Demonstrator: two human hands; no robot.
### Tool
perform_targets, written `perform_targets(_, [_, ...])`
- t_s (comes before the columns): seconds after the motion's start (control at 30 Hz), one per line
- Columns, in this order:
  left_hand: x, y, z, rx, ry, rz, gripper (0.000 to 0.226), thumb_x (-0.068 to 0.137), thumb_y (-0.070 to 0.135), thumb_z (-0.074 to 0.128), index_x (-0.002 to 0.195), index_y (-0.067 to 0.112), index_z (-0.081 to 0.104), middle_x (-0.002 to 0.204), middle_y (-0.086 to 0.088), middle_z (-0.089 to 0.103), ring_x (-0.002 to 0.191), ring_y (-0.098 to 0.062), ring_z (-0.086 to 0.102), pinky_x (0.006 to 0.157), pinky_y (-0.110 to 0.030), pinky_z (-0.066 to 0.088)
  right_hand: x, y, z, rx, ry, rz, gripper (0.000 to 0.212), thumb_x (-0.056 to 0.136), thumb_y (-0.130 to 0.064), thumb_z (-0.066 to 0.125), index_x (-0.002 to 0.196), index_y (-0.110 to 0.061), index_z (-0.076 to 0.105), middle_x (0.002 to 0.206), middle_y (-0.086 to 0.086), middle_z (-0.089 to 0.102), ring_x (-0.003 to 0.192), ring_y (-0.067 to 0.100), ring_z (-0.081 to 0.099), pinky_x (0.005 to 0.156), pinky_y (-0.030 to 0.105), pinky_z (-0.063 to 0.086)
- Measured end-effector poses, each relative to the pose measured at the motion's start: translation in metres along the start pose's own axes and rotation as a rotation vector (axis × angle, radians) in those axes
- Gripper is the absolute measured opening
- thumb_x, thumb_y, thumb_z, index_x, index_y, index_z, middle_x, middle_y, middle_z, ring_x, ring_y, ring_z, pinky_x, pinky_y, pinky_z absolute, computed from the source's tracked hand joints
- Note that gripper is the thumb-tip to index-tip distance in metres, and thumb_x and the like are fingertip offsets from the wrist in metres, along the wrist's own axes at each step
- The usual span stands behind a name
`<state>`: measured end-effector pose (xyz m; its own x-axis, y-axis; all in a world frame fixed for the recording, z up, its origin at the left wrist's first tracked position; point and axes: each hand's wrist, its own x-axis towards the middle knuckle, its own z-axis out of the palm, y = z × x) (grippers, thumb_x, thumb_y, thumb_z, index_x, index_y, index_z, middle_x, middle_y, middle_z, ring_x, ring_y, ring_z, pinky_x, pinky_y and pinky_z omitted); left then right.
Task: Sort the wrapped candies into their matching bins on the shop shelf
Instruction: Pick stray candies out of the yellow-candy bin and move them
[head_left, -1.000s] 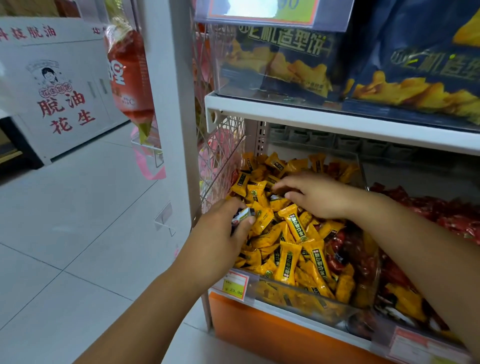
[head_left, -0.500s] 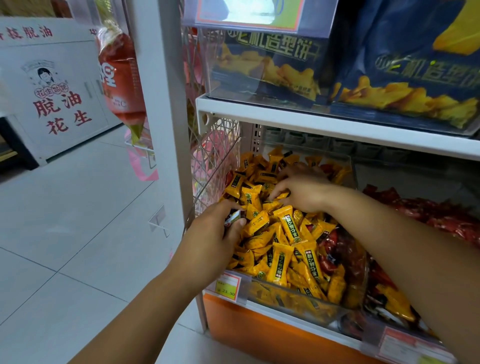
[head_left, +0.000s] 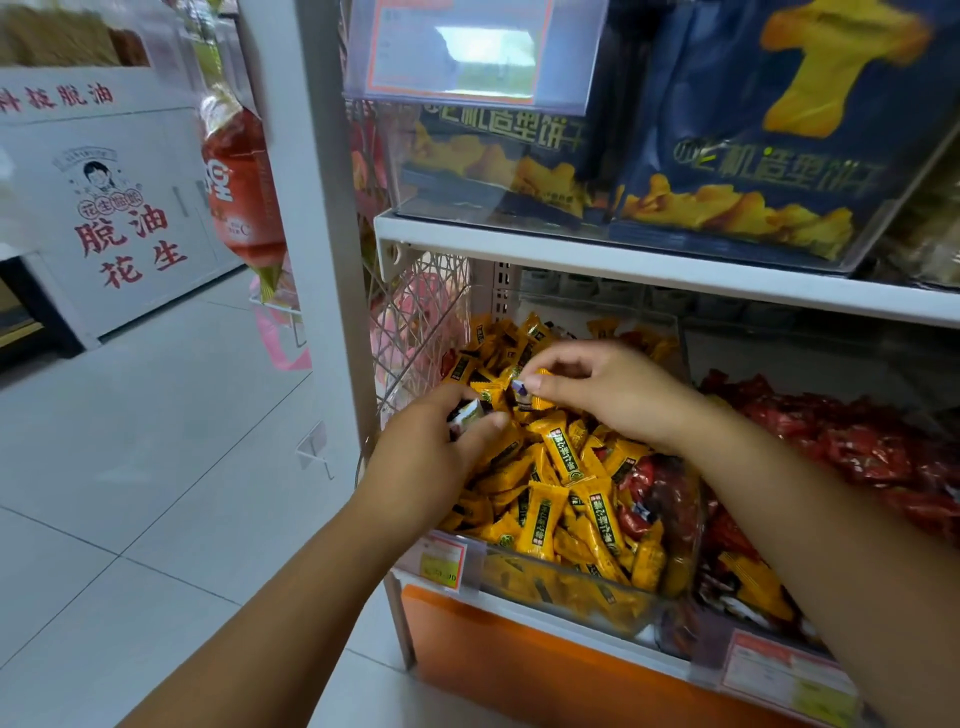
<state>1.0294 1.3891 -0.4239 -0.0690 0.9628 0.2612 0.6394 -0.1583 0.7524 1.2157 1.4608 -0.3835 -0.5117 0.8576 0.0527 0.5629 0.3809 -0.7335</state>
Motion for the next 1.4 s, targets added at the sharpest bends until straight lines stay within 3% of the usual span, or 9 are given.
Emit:
perform_targets(0.17, [0.001,0.023,0.006,-0.082,-0.053,0.01,0.028,0.086,0.038,0.068,0.104,0.019,0.059,0.063,0.006,0.047,0.043,0.003,0.043,0.04,-0.012,0.029,-0.025,-0.004,0.003,0.166,-0.006,-0.016,0.008,0.092,-0.028,0.062,0.094,-0.031,0.07,0.079,-0.025,0.068,0.08,-0.015,0.059,0.077,0.013,0.042])
perform_targets(0.3, [-0.006,0.037,0.003,-0.111,-0.106,-0.009,0.022,0.089,0.036,0.065,0.104,0.021,0.058,0.062,0.006,0.049,0.038,0.0,0.04,0.039,-0.011,0.026,-0.039,-0.006,0.004,0.241,0.023,-0.002,0.007,0.093,-0.024,0.061,0.096,-0.023,0.067,0.089,-0.01,0.074,0.091,-0.002,0.065,0.091,0.022,0.044])
perform_targets(0.47, [-0.016,0.049,-0.007,0.018,-0.133,0.005,0.008,0.092,0.035,0.062,0.094,0.027,0.064,0.063,0.008,0.055,0.046,0.0,0.045,0.042,-0.012,0.031,-0.046,-0.008,0.009,0.142,0.033,-0.017,0.006,0.093,-0.031,0.061,0.092,-0.027,0.065,0.094,-0.01,0.073,0.095,0.005,0.065,0.096,0.036,0.046])
perform_targets(0.67, [-0.023,0.019,-0.025,0.146,-0.11,-0.108,0.02,0.097,0.041,0.051,0.104,0.025,0.059,0.08,0.004,0.064,0.057,-0.004,0.056,0.048,-0.019,0.041,-0.036,0.0,0.004,-0.05,-0.013,-0.003,0.007,0.091,-0.038,0.062,0.09,-0.032,0.066,0.107,-0.019,0.063,0.109,0.0,0.054,0.093,0.03,0.041])
perform_targets(0.77, [-0.016,0.01,-0.036,0.106,-0.195,-0.125,0.016,0.098,0.042,0.048,0.104,0.029,0.055,0.067,0.0,0.069,0.045,-0.004,0.054,0.045,-0.02,0.044,-0.017,0.0,0.001,-0.197,-0.019,0.003,0.016,0.089,-0.043,0.06,0.094,-0.03,0.069,0.099,-0.022,0.061,0.098,0.0,0.058,0.085,0.026,0.045])
perform_targets(0.9, [-0.012,0.008,-0.034,0.076,-0.302,-0.117,0.013,0.099,0.037,0.049,0.105,0.028,0.054,0.069,0.0,0.068,0.046,0.002,0.055,0.048,-0.016,0.043,0.035,-0.008,0.007,-0.322,0.063,0.039,0.024,0.095,-0.042,0.054,0.117,-0.034,0.06,0.109,-0.007,0.063,0.082,0.014,0.062,0.065,0.027,0.047])
perform_targets(1.1, [-0.009,0.003,-0.034,0.073,-0.367,-0.109,0.014,0.099,0.035,0.049,0.108,0.026,0.054,0.067,0.004,0.06,0.049,0.006,0.057,0.055,-0.019,0.047,0.116,-0.014,0.052,-0.465,-0.095,0.054,0.049,0.099,-0.04,0.047,0.138,-0.011,0.048,0.133,0.013,0.055,0.116,0.027,0.055,0.095,0.031,0.045])
perform_targets(1.27, [-0.017,-0.003,-0.04,0.047,-0.356,-0.102,0.012,0.097,0.036,0.052,0.105,0.028,0.057,0.06,0.003,0.059,0.052,-0.001,0.061,0.066,-0.038,0.057,0.109,0.001,0.074,-0.348,0.011,0.057,0.033,0.09,-0.033,0.065,0.113,-0.01,0.065,0.113,0.009,0.066,0.103,0.025,0.06,0.087,0.033,0.049])
perform_targets(1.4, [-0.022,-0.003,-0.04,0.105,-0.362,-0.052,0.014,0.097,0.039,0.051,0.104,0.029,0.057,0.067,-0.004,0.064,0.051,-0.012,0.058,0.059,-0.032,0.054,0.077,-0.009,0.049,-0.182,0.015,0.05,0.023,0.085,-0.035,0.071,0.09,-0.015,0.063,0.085,-0.007,0.062,0.073,0.006,0.054,0.055,0.015,0.039])
